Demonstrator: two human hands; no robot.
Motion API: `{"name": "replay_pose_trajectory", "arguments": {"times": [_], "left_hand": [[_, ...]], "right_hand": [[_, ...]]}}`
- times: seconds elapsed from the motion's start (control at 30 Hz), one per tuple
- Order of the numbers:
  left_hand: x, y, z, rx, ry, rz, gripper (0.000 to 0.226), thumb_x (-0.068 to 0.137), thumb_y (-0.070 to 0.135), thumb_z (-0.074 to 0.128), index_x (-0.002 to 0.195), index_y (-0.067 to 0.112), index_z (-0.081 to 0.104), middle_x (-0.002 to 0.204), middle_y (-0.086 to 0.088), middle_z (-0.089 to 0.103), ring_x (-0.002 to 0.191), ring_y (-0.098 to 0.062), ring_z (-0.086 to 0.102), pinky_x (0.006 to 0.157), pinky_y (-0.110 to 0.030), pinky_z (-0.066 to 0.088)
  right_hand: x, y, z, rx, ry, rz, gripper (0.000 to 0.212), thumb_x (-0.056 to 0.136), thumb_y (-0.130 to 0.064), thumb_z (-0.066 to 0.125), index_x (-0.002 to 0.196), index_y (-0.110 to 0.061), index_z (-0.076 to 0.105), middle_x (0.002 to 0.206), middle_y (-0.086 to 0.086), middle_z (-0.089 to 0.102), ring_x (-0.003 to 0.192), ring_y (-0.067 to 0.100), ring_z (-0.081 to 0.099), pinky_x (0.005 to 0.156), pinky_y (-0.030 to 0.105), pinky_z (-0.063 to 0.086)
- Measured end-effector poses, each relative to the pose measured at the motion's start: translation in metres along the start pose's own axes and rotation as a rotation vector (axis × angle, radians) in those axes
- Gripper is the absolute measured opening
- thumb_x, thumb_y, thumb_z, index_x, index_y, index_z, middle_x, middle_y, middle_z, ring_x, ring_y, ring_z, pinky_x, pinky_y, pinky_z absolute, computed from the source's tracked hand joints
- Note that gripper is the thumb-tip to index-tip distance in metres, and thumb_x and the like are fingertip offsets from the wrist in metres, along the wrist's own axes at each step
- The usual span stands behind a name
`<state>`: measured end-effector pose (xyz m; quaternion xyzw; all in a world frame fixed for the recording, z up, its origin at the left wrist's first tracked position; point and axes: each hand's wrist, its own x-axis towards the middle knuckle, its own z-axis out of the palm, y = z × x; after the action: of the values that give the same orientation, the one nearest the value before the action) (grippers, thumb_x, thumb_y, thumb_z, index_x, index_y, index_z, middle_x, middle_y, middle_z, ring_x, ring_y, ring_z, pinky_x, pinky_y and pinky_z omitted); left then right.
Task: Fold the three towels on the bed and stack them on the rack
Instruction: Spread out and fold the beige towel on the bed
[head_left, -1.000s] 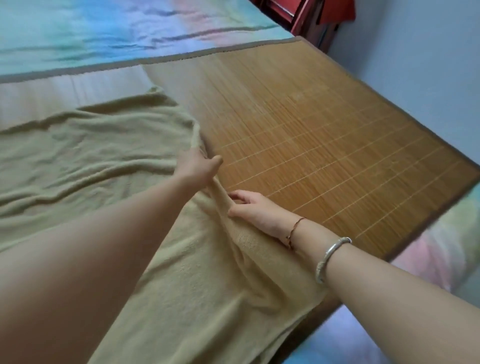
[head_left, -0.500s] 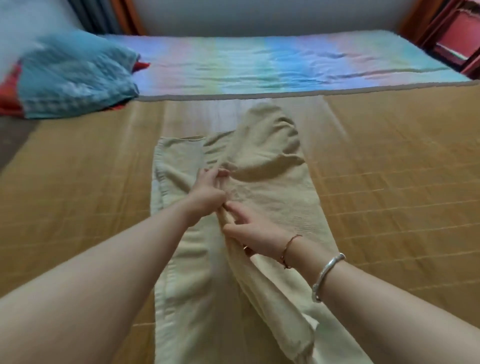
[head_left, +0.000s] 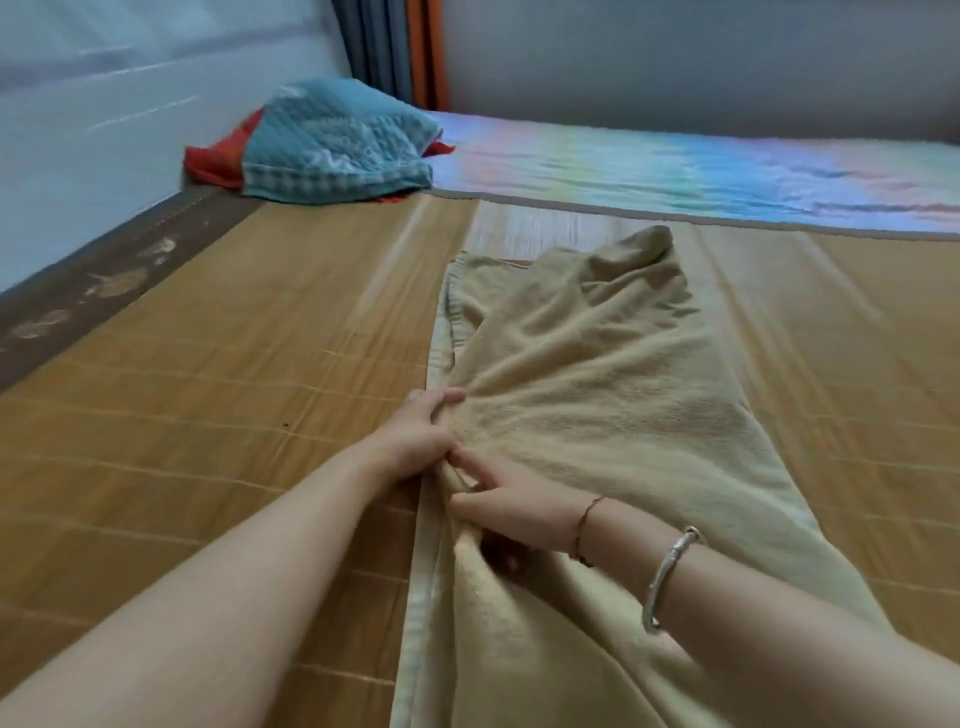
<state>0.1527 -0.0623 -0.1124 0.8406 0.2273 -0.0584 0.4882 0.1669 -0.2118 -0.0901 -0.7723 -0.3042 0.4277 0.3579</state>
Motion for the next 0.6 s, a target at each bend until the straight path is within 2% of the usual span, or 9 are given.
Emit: {"name": "replay_pose_trajectory", "arguments": {"times": [0.13, 0.23, 0.3, 0.33, 0.4, 0.43, 0.47, 0.53, 0.6], "left_hand": [[0.003, -0.017, 0.005, -0.154, -0.002, 0.064, 0.071, 0.068, 0.004, 0.061, 0.131, 0.036, 0.050, 0.133, -0.005, 0.048, 0.112, -0.021, 0.057, 0.097, -0.038, 0.050], [-0.001, -0.021, 0.009, -0.293, 0.045, 0.066, 0.070, 0.084, 0.003, 0.060, 0.143, 0.029, 0.033, 0.125, -0.005, 0.053, 0.098, -0.018, 0.060, 0.078, -0.030, 0.053], [-0.014, -0.020, 0.010, -0.376, 0.094, 0.024, 0.068, 0.088, 0.020, 0.065, 0.144, 0.024, 0.027, 0.124, -0.007, 0.052, 0.103, -0.019, 0.059, 0.078, -0.031, 0.053], [-0.024, -0.018, 0.010, -0.376, 0.103, 0.008, 0.058, 0.089, 0.028, 0.063, 0.138, 0.018, 0.034, 0.117, -0.007, 0.055, 0.099, -0.019, 0.060, 0.076, -0.032, 0.054], [-0.049, -0.015, 0.013, -0.335, 0.096, -0.004, 0.035, 0.093, 0.039, 0.056, 0.106, 0.006, 0.052, 0.090, -0.006, 0.062, 0.083, -0.017, 0.060, 0.065, -0.029, 0.052], [-0.062, -0.015, 0.015, -0.322, 0.101, -0.014, 0.033, 0.094, 0.043, 0.053, 0.092, 0.010, 0.053, 0.084, -0.005, 0.062, 0.079, -0.017, 0.060, 0.064, -0.029, 0.051], [-0.078, -0.016, 0.018, -0.323, 0.112, -0.016, 0.032, 0.093, 0.046, 0.053, 0.089, 0.014, 0.053, 0.087, -0.007, 0.061, 0.080, -0.019, 0.061, 0.065, -0.030, 0.052], [-0.114, -0.022, 0.026, -0.343, 0.084, -0.019, 0.034, 0.089, 0.048, 0.059, 0.094, 0.014, 0.054, 0.095, -0.010, 0.061, 0.085, -0.022, 0.062, 0.068, -0.030, 0.054], [-0.148, -0.031, 0.040, -0.338, 0.039, -0.025, 0.036, 0.085, 0.044, 0.065, 0.100, 0.012, 0.058, 0.095, -0.011, 0.064, 0.083, -0.022, 0.065, 0.064, -0.029, 0.054]], "right_hand": [[0.005, 0.011, 0.003, -0.071, -0.031, -0.064, 0.049, 0.092, -0.016, 0.046, 0.136, -0.023, 0.028, 0.062, 0.008, 0.054, 0.041, 0.016, 0.048, 0.037, 0.020, 0.037], [0.004, 0.011, 0.007, -0.129, -0.025, -0.094, 0.044, 0.094, -0.021, 0.047, 0.136, -0.017, 0.032, 0.064, 0.008, 0.051, 0.045, 0.016, 0.047, 0.038, 0.020, 0.035], [-0.001, 0.011, 0.012, -0.142, 0.028, -0.093, 0.040, 0.096, -0.023, 0.045, 0.134, -0.011, 0.038, 0.069, 0.008, 0.050, 0.050, 0.015, 0.047, 0.043, 0.022, 0.037], [-0.005, 0.010, 0.015, -0.124, 0.063, -0.090, 0.038, 0.096, -0.024, 0.045, 0.132, -0.010, 0.040, 0.070, 0.007, 0.050, 0.051, 0.014, 0.047, 0.044, 0.022, 0.038], [-0.015, 0.013, 0.019, -0.029, 0.111, -0.097, 0.034, 0.097, -0.026, 0.046, 0.127, -0.012, 0.041, 0.070, 0.006, 0.054, 0.053, 0.014, 0.049, 0.047, 0.022, 0.041], [-0.023, 0.016, 0.021, 0.035, 0.134, -0.122, 0.030, 0.098, -0.025, 0.046, 0.125, -0.013, 0.041, 0.072, 0.007, 0.057, 0.056, 0.015, 0.051, 0.051, 0.024, 0.043], [-0.033, 0.019, 0.025, 0.082, 0.174, -0.162, 0.029, 0.098, -0.023, 0.046, 0.125, -0.012, 0.042, 0.076, 0.009, 0.060, 0.062, 0.017, 0.054, 0.058, 0.026, 0.045], [-0.059, 0.029, 0.032, 0.064, 0.299, -0.226, 0.033, 0.096, -0.018, 0.050, 0.128, -0.009, 0.047, 0.092, 0.012, 0.065, 0.080, 0.019, 0.060, 0.076, 0.031, 0.051], [-0.088, 0.040, 0.043, -0.109, 0.395, -0.251, 0.036, 0.093, -0.017, 0.055, 0.129, -0.011, 0.052, 0.113, 0.010, 0.062, 0.101, 0.019, 0.059, 0.095, 0.033, 0.046]]}}
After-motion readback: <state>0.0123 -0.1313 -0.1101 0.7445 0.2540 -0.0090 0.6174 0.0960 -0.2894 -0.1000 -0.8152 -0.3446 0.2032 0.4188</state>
